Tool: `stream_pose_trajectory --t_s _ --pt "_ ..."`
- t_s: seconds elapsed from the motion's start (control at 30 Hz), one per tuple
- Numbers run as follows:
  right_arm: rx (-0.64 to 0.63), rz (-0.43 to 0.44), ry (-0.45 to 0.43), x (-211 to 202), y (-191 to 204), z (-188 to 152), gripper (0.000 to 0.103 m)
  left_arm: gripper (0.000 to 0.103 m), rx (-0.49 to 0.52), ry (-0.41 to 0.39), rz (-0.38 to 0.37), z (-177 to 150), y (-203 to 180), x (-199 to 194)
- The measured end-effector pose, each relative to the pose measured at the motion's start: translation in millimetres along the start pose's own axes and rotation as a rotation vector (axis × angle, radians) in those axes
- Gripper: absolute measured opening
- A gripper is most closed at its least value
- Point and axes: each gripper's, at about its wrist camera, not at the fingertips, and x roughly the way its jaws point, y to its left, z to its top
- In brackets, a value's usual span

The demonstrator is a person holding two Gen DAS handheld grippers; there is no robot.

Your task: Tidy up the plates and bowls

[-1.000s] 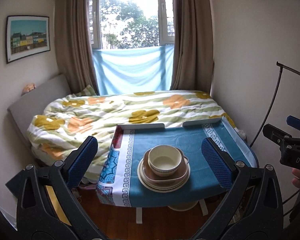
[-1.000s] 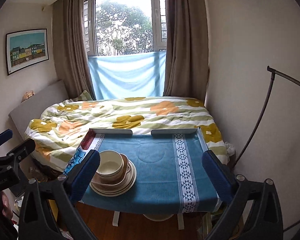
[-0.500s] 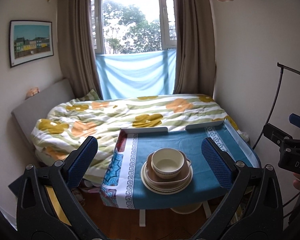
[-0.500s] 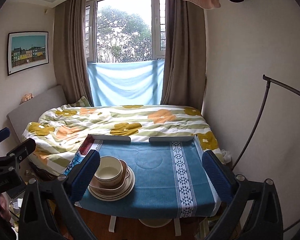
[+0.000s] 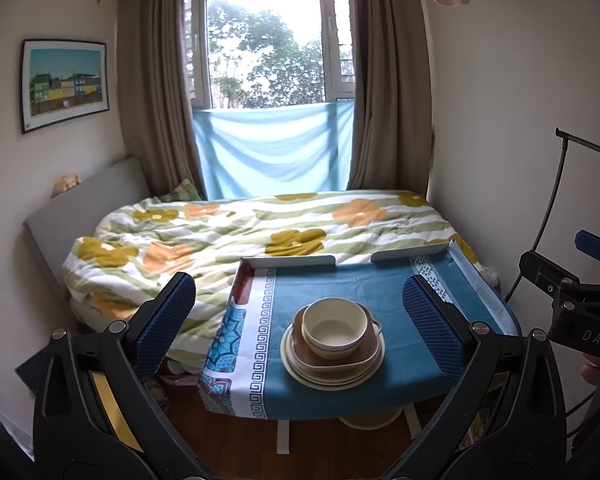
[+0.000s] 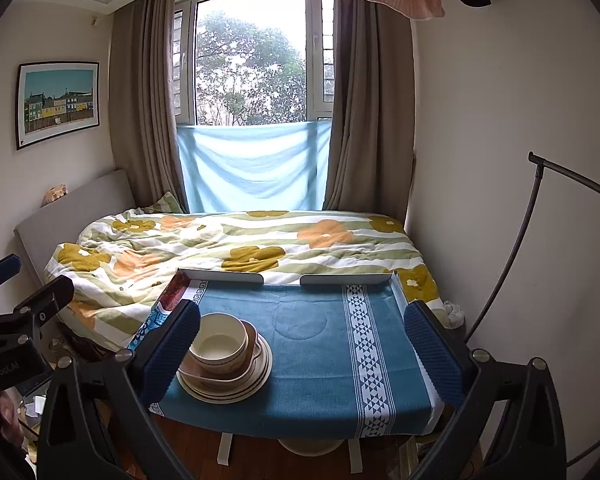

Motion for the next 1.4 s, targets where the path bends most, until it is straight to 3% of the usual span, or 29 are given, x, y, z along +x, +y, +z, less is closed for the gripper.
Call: stream_pose_trajectory --t_s 0.77,1.4 --pt "0.01 -0.019 -0.008 2.8 -5.8 5.6 0.102 0.103 0.017 -0.009 -0.002 6.5 -1.3 4.7" --pt "0.011 -0.012 -0.006 4.9 -5.1 7.7 0.102 0.103 0.028 -0.018 0.046 6.3 -4.8 7.2"
